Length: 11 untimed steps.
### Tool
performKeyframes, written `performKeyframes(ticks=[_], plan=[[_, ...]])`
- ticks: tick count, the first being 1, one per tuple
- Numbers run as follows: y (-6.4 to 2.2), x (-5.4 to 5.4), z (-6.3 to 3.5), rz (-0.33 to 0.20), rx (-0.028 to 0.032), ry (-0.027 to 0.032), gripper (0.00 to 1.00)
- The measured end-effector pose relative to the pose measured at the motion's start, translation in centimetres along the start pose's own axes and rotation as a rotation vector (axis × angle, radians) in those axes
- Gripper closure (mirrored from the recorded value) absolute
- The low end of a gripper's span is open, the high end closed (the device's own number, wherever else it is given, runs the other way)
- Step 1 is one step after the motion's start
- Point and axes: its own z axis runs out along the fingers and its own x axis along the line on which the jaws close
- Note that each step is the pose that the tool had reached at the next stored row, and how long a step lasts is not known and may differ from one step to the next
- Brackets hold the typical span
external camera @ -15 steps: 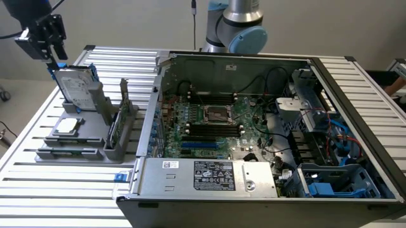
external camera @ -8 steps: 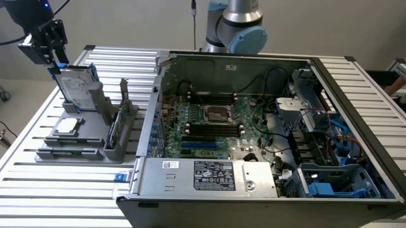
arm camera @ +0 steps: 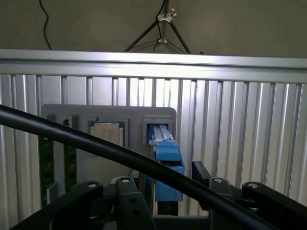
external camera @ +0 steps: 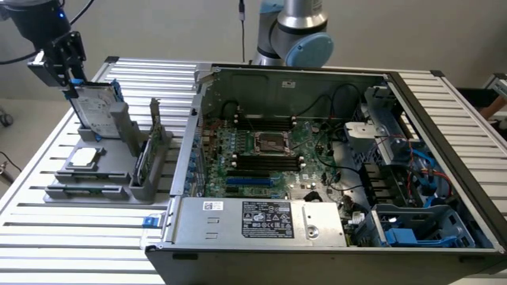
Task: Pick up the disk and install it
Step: 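Pick up the disk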
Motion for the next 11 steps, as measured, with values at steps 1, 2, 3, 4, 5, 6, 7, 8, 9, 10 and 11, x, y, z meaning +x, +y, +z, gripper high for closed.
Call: performKeyframes(ticks=[1, 2, 3, 4, 5, 6, 7, 8, 9, 10, 11], plan=[[0.01, -0.1, 0.17, -0.001, -0.0001, 0.0001, 0.46], [0.03, -0.1, 0.37, -0.002, 0.0000, 0.0000, 0.46], [0.03, -0.2, 0.54, -0.003, 0.0000, 0.0003, 0.46], [0.03, -0.3, 0.72, -0.003, 0.0000, 0.0005, 0.46], [0.03, -0.3, 0.86, -0.004, -0.0001, 0.0007, 0.46], [0.03, -0.3, 0.94, -0.004, -0.0001, 0.0007, 0.46], [0.03, -0.4, 1.02, -0.004, 0.0000, 0.0009, 0.46], [0.04, -0.4, 1.10, -0.004, 0.0000, 0.0010, 0.46], [0.06, -0.4, 1.18, -0.004, 0.0000, 0.0013, 0.46], [0.07, -0.4, 1.25, -0.004, 0.0000, 0.0018, 0.46], [0.09, -0.4, 1.32, -0.004, -0.0001, 0.0024, 0.46]])
